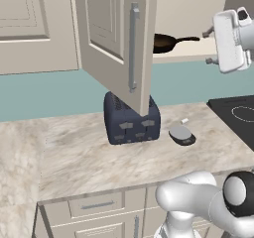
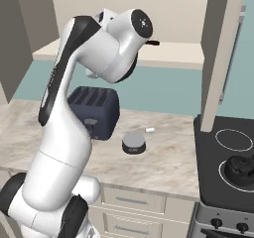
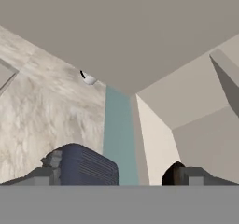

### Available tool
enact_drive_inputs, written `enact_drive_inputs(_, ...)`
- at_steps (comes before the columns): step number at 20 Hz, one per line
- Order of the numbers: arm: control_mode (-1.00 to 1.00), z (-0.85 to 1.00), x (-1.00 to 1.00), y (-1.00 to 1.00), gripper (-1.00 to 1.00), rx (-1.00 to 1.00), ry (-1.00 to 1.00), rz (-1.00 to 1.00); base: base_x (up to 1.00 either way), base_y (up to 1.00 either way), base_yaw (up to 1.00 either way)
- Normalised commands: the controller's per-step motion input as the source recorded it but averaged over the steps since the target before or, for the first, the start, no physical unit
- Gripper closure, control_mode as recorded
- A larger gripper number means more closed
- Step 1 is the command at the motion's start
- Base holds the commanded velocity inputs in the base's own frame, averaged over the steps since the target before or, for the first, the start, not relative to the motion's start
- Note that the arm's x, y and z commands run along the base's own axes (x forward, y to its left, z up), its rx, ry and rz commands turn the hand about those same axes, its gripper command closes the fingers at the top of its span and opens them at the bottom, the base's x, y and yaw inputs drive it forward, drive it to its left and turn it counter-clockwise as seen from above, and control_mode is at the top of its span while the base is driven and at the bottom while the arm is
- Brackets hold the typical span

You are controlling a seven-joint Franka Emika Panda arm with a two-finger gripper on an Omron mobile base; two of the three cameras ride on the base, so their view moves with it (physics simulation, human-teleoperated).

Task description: Pick the pan from the cabinet and place it on the stove. Then turn on the stove burner for the pan.

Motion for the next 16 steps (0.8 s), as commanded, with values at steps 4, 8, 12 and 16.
enact_drive_inputs(4,-1.00,-0.11,0.38,-0.22,-1.00,-0.04,-0.04,0.00,0.00,0.00,0.00)
enact_drive_inputs(8,-1.00,-0.12,0.31,-0.17,-1.00,-0.03,0.00,-0.01,0.00,0.00,0.00)
enact_drive_inputs(12,-1.00,-0.12,0.55,-0.09,-1.00,-0.01,0.00,-0.01,0.00,0.00,0.00)
enact_drive_inputs(16,-1.00,-0.03,0.64,-0.01,-1.00,0.00,0.00,-0.04,0.00,0.00,0.00)
